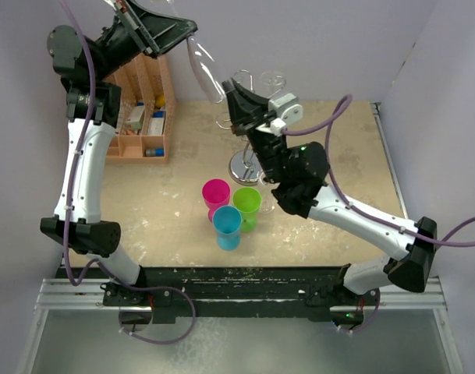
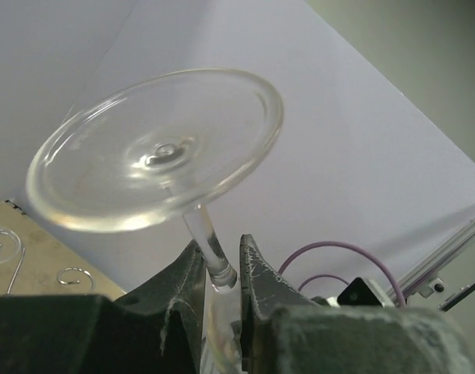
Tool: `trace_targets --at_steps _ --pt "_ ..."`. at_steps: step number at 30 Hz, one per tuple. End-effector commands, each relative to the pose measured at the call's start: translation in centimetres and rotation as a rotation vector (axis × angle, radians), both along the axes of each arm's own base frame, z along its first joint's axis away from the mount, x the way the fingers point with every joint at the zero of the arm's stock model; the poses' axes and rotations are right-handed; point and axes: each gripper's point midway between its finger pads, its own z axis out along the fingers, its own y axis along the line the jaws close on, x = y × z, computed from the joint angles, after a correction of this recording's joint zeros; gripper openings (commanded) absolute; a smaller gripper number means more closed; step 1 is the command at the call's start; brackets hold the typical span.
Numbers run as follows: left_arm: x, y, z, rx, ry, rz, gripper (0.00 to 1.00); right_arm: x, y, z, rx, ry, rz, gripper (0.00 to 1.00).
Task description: Place the wine glass upside down on the wine glass rack
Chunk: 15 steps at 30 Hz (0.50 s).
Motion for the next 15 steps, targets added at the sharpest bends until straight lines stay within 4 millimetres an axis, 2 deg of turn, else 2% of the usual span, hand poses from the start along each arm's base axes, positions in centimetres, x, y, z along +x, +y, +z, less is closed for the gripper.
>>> trace_targets --at_steps 1,4,10,15 --pt "-3.9 0.7 3.6 0.008 -0.201 0.034 0.13 -2.4 3.7 -0.9 -0.070 -0.054 0.035 0.00" --pt "-4.3 1.1 3.9 0.016 -0.224 0.046 0.00 -2.6 5.3 -2.0 -0.116 -0.061 0.020 0.00" --pt "-5.1 1.3 4.1 0.032 -0.246 0.056 0.00 -2.9 7.8 -4.0 -0.186 -0.085 0.022 0.00" --pt "-5.7 1.4 4.5 0.038 -0.275 0.066 0.00 -3.6 10.1 -4.9 -0.232 -0.117 0.051 0.00"
